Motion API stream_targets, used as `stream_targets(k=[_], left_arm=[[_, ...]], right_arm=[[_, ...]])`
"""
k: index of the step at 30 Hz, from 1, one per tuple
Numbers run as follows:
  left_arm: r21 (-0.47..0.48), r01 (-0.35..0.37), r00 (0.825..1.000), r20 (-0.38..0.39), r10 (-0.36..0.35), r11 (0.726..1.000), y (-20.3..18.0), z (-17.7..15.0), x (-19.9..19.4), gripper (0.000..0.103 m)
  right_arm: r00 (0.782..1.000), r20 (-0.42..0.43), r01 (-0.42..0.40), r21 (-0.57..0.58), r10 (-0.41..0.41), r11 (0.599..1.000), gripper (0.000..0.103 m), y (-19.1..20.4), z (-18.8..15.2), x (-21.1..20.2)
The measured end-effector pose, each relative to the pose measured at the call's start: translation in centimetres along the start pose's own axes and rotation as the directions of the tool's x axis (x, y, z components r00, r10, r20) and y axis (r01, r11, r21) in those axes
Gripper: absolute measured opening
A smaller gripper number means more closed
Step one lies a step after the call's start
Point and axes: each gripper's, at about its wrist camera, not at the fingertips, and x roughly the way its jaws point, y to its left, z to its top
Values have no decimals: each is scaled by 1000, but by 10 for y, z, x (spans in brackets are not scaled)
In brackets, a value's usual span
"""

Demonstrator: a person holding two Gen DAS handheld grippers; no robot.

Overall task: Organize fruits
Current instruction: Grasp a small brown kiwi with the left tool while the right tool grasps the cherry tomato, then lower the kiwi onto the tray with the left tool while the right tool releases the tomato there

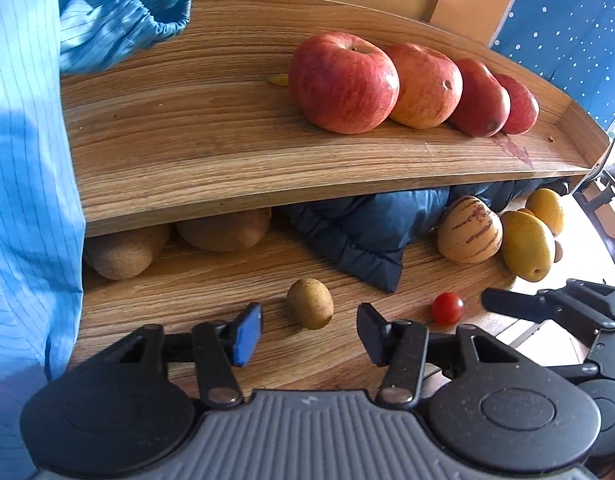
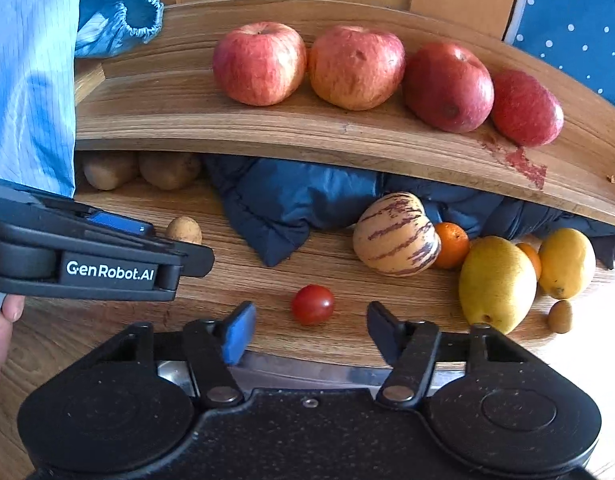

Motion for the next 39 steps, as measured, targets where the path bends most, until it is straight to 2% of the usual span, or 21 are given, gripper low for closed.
stream_targets(k=[4, 10, 17, 29, 39], left_arm=[[3, 1, 1000, -3, -1, 1000, -2, 3, 3, 44], [-16, 0, 1000, 1, 0, 1000, 0, 6, 5, 29], [-17, 10, 1000, 0, -10, 1000, -1, 3, 5, 28], [28, 8, 1000, 11, -8, 1000, -19, 0, -7, 28], [94, 26, 1000, 4, -27, 995, -55, -11, -20, 28]], right_arm=[[1000, -6, -4, 7, 5, 1000, 50, 3, 1, 2], [1000, -7, -4, 31, 4, 1000, 40, 4, 3, 6], [1000, -5, 10, 60, -9, 998, 26, 0, 2, 7], [998, 57, -10, 77, 6, 997, 25, -8, -6, -17], [994, 103, 14, 127, -27, 992, 26, -23, -42, -62]])
